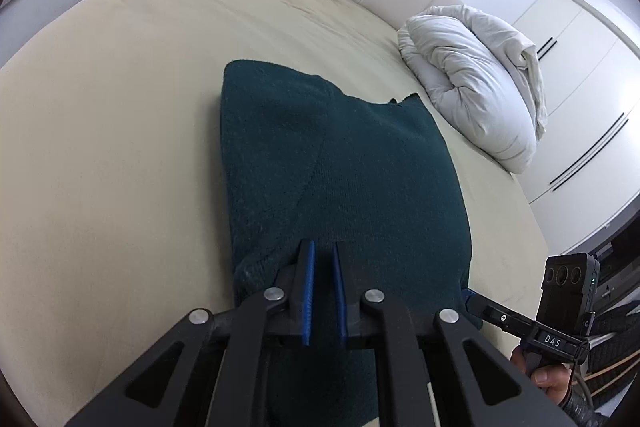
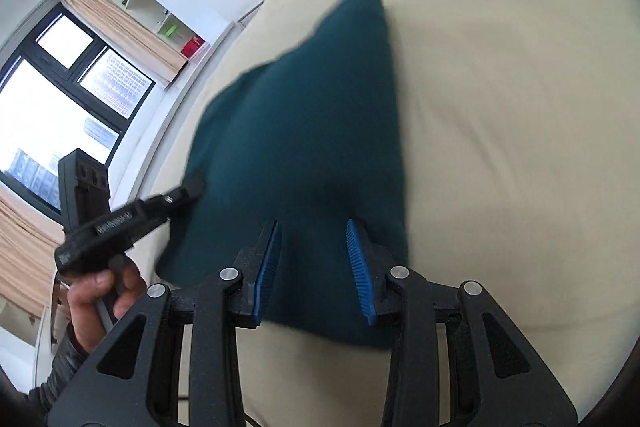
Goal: Fold small clothes
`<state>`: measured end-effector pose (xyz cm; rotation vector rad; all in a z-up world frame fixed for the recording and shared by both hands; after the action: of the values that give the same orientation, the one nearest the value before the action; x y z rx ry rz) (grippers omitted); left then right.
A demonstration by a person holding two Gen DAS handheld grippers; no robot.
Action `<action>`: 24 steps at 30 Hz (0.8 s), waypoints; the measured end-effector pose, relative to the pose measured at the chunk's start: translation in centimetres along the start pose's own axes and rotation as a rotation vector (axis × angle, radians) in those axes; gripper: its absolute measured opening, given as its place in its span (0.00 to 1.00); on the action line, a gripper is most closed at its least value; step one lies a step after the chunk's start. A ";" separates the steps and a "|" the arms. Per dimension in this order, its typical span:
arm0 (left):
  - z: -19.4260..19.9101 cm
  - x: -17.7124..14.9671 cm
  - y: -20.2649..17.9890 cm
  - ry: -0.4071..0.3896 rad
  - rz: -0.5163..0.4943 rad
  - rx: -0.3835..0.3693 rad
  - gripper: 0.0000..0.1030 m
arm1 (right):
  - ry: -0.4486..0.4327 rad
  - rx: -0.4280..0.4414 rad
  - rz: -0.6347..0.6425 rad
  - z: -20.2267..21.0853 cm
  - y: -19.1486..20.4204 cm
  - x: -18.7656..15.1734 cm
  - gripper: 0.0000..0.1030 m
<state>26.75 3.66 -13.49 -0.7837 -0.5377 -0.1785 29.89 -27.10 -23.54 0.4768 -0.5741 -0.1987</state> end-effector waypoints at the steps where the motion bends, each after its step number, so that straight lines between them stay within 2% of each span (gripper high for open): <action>1: 0.1 -0.1 0.1 -0.003 0.009 -0.010 0.11 | -0.014 0.005 0.005 0.0 -0.2 -0.3 0.32; 4: 0.4 0.1 -0.2 0.000 0.020 -0.007 0.11 | -0.009 0.006 0.005 0.4 -0.6 -0.5 0.31; 6: 1.2 0.9 -1.3 -0.009 -0.026 0.038 0.14 | -0.003 -0.026 0.012 1.0 -0.5 0.6 0.32; 7: 1.4 1.5 -2.0 -0.025 -0.045 0.049 0.23 | -0.024 -0.042 0.022 2.4 -0.4 -0.1 0.34; 8: 1.8 2.2 -2.6 -0.051 -0.059 0.062 0.36 | -0.057 -0.054 0.035 3.2 -0.2 0.0 0.34; 9: 2.1 3.0 -3.0 -0.077 -0.065 0.074 0.42 | -0.081 -0.068 0.043 3.9 -0.2 1.0 0.38; 10: 2.3 3.8 -3.2 -0.102 -0.071 0.081 0.48 | -0.108 -0.100 0.046 4.0 -0.3 2.4 0.52; 11: 2.1 4.7 -3.3 -0.112 -0.079 0.086 0.48 | -0.123 -0.120 0.041 3.9 -0.3 3.5 0.59; 13: 1.1 6.4 -3.4 -0.110 -0.098 0.106 0.48 | -0.132 -0.134 0.064 2.6 0.2 6.1 0.64; 16: -1.5 8.5 -2.9 -0.082 -0.106 0.165 0.48 | -0.105 -0.206 0.107 0.8 0.0 10.0 0.71; 19: -3.6 9.2 -1.7 -0.055 -0.123 0.258 0.48 | -0.022 -0.174 0.019 -3.4 -0.2 13.3 0.71; 21: -4.7 8.9 -0.6 -0.024 -0.118 0.276 0.48 | 0.032 -0.133 -0.040 -5.6 -1.2 14.7 0.70; 23: -5.5 8.4 0.4 -0.013 -0.107 0.276 0.48 | 0.074 -0.101 -0.108 -7.6 -2.2 15.3 0.61; 24: -5.6 8.2 0.7 -0.021 -0.102 0.265 0.48 | 0.097 -0.070 -0.130 -8.5 -2.5 15.6 0.44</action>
<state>36.13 0.53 -12.87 -0.5008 -0.6072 -0.1889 47.46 -30.90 -23.62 0.4541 -0.4403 -0.3171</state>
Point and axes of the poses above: each gripper's, at about its wrist camera, not at the fingertips, and z roughly against the way its jaws point, y to its left, x to its top, the point moved 3 cm from there along -z, roughly the way its jaws point, and after that the axes turned 9 degrees about -x, right-handed, at the moved point
